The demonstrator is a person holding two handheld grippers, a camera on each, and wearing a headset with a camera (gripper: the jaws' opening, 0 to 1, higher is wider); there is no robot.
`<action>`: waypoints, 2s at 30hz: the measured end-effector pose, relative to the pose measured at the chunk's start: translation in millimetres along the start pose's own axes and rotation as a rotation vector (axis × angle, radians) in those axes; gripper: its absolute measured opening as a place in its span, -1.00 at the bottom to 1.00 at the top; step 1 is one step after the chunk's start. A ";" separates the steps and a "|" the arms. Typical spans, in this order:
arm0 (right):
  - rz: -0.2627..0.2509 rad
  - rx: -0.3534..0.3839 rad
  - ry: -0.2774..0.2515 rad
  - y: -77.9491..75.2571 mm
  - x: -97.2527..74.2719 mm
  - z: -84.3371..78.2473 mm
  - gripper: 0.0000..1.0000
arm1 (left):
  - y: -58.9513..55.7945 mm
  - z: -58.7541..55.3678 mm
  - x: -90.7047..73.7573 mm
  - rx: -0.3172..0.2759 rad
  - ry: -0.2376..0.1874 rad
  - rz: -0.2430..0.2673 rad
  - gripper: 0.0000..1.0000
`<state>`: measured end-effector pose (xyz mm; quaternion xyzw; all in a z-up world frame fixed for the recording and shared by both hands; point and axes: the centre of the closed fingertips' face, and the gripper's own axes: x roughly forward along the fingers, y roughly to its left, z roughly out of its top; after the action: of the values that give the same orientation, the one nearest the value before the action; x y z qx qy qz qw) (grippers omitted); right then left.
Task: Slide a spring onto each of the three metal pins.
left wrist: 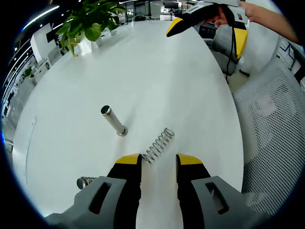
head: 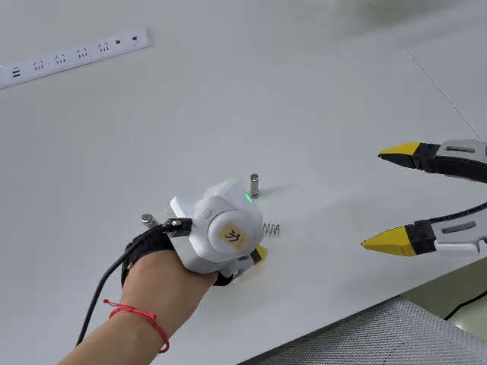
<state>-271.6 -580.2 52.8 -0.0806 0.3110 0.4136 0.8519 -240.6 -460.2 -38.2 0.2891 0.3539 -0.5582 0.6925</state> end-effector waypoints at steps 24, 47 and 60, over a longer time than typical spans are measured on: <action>-0.007 0.010 0.006 7.4 0.2 0.1 0.53 | -7.6 -2.5 -1.4 0.063 0.007 -0.018 -0.83; 0.004 0.003 0.012 16.1 5.0 5.7 0.49 | -21.4 -6.6 -3.6 0.027 0.021 -0.065 -0.84; 0.012 -0.003 0.022 18.9 5.4 7.9 0.49 | -21.8 -3.2 -6.8 -0.032 -0.006 -0.074 -0.87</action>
<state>-279.6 -561.3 58.1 -0.0844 0.3201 0.4182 0.8459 -263.3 -458.4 -34.6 0.2631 0.3712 -0.5788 0.6767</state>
